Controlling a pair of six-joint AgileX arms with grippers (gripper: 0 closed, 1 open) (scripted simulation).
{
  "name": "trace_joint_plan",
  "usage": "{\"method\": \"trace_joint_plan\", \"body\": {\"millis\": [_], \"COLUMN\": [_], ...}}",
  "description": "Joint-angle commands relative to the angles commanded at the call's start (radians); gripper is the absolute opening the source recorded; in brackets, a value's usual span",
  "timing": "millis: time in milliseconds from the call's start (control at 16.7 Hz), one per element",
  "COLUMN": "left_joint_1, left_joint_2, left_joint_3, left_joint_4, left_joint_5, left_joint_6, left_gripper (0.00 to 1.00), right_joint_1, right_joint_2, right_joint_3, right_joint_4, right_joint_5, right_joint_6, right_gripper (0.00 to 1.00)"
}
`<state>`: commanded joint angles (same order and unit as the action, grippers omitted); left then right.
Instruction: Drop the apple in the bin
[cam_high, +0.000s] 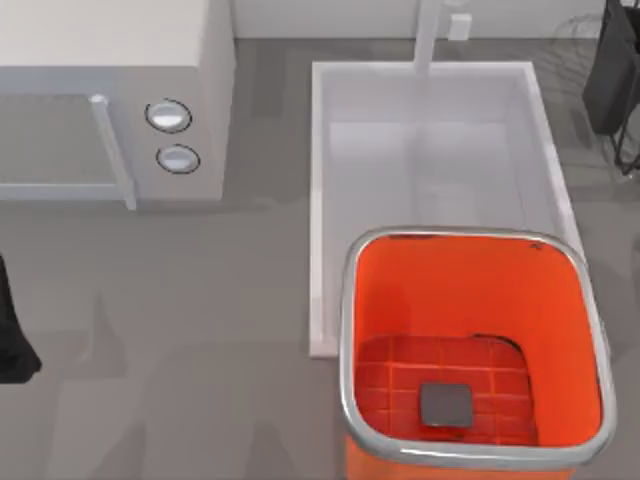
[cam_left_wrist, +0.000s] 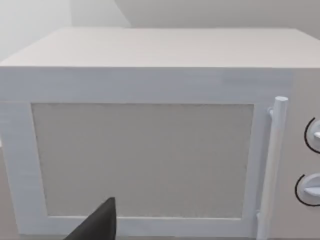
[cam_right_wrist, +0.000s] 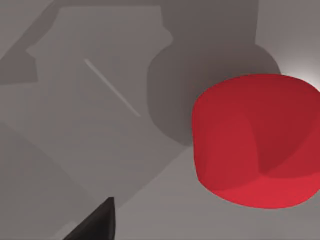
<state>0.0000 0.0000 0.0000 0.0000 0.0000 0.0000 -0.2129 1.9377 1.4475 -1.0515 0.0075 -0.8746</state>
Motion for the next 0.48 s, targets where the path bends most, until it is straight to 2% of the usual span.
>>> {"method": "trace_joint_plan", "body": {"millis": [480], "left_joint_1": [0.000], "left_joint_2": [0.000], "left_joint_3": [0.000], "left_joint_4": [0.000], "left_joint_5": [0.000], "left_joint_6": [0.000], "left_gripper": [1.00], "right_joint_1": [-0.002], "right_joint_2": [0.059], "right_joint_3": [0.052], "right_joint_4": [-0.028], "right_joint_5": [0.000], "right_joint_6": [-0.028], "right_gripper": [1.00]}}
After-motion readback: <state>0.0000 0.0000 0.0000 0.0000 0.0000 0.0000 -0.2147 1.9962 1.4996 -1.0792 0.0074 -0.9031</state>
